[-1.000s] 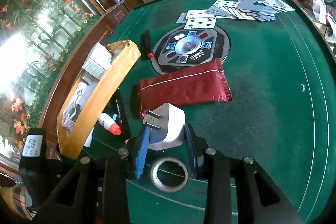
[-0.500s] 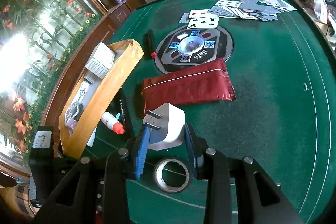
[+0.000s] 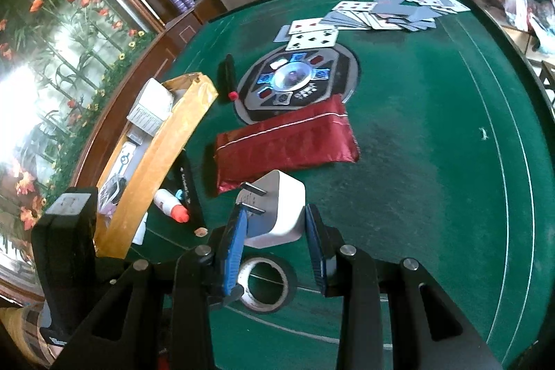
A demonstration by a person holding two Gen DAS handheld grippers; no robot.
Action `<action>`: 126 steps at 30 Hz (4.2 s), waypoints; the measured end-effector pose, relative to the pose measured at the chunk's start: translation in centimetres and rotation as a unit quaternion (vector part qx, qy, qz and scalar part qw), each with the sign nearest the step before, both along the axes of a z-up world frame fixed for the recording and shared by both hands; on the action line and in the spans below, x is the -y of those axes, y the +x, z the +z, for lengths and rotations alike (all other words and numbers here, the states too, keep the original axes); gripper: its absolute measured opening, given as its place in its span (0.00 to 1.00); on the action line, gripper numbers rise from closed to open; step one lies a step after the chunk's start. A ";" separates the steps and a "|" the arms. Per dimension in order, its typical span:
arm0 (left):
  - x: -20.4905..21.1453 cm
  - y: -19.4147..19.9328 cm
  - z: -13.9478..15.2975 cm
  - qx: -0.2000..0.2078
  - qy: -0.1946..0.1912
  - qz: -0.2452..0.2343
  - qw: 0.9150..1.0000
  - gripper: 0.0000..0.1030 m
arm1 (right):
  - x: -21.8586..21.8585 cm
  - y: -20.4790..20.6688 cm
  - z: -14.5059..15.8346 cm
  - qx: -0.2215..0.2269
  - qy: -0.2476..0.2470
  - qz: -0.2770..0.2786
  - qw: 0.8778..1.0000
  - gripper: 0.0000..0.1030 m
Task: Organize objects
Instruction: 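Grasp the black tape roll with the left gripper, then carry the tape roll and plug adapter over the tray with both grippers, then open both grippers to drop the tape roll and adapter into the tray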
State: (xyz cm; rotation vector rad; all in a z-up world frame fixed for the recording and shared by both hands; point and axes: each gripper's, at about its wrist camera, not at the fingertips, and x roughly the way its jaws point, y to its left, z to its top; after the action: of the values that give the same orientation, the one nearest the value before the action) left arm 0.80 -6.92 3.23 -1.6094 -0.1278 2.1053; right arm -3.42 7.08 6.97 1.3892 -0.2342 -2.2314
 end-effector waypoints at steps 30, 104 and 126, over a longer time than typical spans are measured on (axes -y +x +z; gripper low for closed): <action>2.1 -0.7 2.5 -0.061 -0.040 0.053 0.996 0.58 | -1.0 -0.2 0.1 0.001 -0.003 -0.015 1.000 0.33; 27.3 -5.2 7.0 -0.068 -0.027 0.243 0.967 0.58 | 23.2 -7.7 3.2 -0.048 0.039 0.187 0.980 0.33; 29.1 -11.7 0.5 0.001 -0.054 0.239 0.969 0.59 | 28.4 -14.1 -1.5 -0.005 0.047 0.157 0.986 0.54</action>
State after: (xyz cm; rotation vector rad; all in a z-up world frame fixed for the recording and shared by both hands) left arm -10.93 -35.97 3.72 -1.7808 -0.4494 2.5042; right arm -17.51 -21.30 5.43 1.3571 0.0906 -2.0087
